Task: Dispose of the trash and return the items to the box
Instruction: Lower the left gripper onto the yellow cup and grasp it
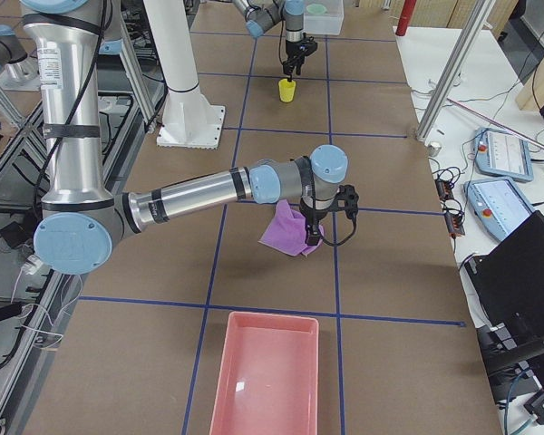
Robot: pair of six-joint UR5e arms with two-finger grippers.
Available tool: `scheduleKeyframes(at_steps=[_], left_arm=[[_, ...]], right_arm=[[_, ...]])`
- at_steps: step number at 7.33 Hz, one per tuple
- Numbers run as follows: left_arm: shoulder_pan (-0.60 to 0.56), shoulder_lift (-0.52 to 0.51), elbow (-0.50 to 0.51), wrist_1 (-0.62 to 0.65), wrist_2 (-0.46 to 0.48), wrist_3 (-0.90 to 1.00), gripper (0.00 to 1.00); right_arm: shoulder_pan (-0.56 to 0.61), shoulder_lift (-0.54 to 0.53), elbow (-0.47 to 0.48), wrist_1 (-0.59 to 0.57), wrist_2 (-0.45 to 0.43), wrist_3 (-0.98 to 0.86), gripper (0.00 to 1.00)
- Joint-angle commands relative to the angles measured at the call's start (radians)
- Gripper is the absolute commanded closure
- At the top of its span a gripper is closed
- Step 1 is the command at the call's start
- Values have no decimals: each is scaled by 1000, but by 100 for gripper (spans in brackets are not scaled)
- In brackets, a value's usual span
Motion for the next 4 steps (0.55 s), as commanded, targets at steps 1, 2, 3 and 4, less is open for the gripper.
scheduleKeyframes(at_steps=[1,2,3,4], left_arm=[[8,11,3,0,3,1,35],[8,13,1,0,3,0,42],[9,13,0,0,3,0,69],[9,10,-2,0,3,-17,88]], right_arm=[[-1,0,-2,0,0,0,0],[-1,0,-2,0,0,0,0],[-1,0,-2,0,0,0,0],[-1,0,-2,0,0,0,0]])
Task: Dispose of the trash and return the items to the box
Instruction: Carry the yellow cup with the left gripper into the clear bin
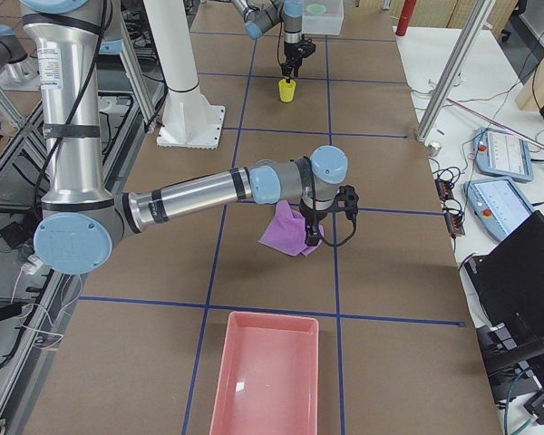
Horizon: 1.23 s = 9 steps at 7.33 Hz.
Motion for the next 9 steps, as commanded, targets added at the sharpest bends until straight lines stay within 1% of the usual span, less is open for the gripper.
scheduleKeyframes(at_steps=[1,2,3,4,5,6,7,8,9], left_arm=[[1,-2,-5,0,0,-35,100],[-1,3,-11,0,0,-35,100],[-2,24,-47,3,-7,-32,100],[-17,62,-119,55,-12,-1,100],[-66,70,-172,145,-12,104,100],[-132,73,-181,191,-14,191,100],[-213,95,-168,192,-47,262,100],[-326,106,-117,184,-154,374,100],[-423,133,-62,178,-203,480,100]], right_arm=[[0,0,1,0,2,0,0],[0,1,1,0,2,0,0],[0,2,3,0,9,0,0],[0,2,8,0,12,2,0],[2,2,9,-2,12,2,0],[2,0,11,-2,12,2,0],[2,0,11,-2,12,2,0],[0,0,11,0,12,6,0],[0,0,12,0,14,9,0]])
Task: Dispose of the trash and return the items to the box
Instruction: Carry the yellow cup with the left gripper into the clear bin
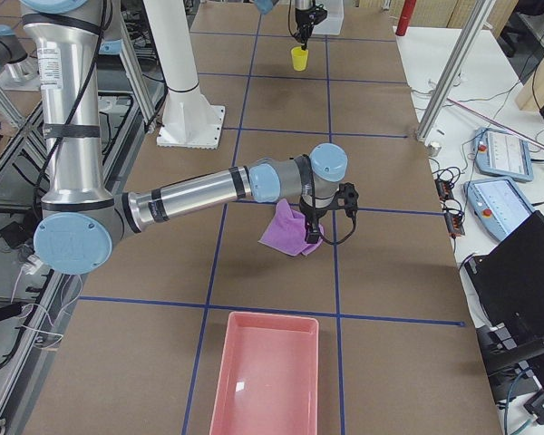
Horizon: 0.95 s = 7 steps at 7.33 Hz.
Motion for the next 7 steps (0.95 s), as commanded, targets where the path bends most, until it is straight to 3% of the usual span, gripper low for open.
scheduleKeyframes(at_steps=[1,3,4,6,7], left_arm=[[-207,32,122,-4,-96,201,100],[-452,44,309,2,-269,432,100],[-543,38,411,5,-312,514,100],[-652,16,571,-5,-317,565,100],[-717,-41,706,-4,-316,638,100]], right_arm=[[-1,0,4,1,1,7,0],[-2,0,17,1,1,25,0],[-5,0,18,1,1,27,0],[-10,0,18,1,1,27,0],[-16,3,17,1,0,27,0]])
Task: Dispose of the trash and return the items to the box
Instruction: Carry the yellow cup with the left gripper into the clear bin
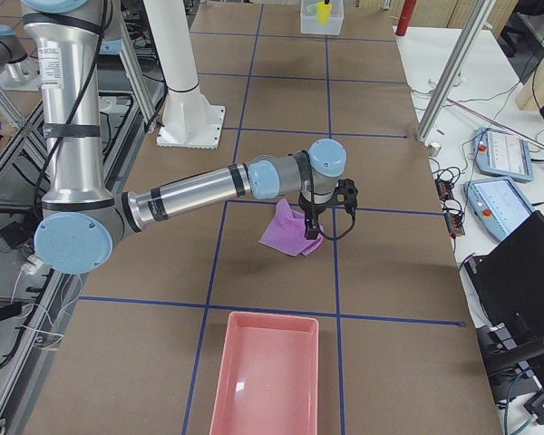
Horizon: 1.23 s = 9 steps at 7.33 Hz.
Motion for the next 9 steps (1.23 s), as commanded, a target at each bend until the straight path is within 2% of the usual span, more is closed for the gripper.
scheduleKeyframes(at_steps=[1,2,3,6,9], left_arm=[[-125,-138,312,-2,5,93,100],[-139,-172,406,-3,7,127,100],[-141,-172,436,-8,8,127,100],[-129,-169,606,-236,43,68,100],[-115,-130,619,-321,50,-6,100]], right_arm=[[-6,5,-1,0,-1,2,0],[-8,9,-1,0,-1,2,0],[-9,12,-1,0,-1,2,0],[-17,15,-4,0,-3,2,0],[-20,15,-3,0,-1,3,0]])
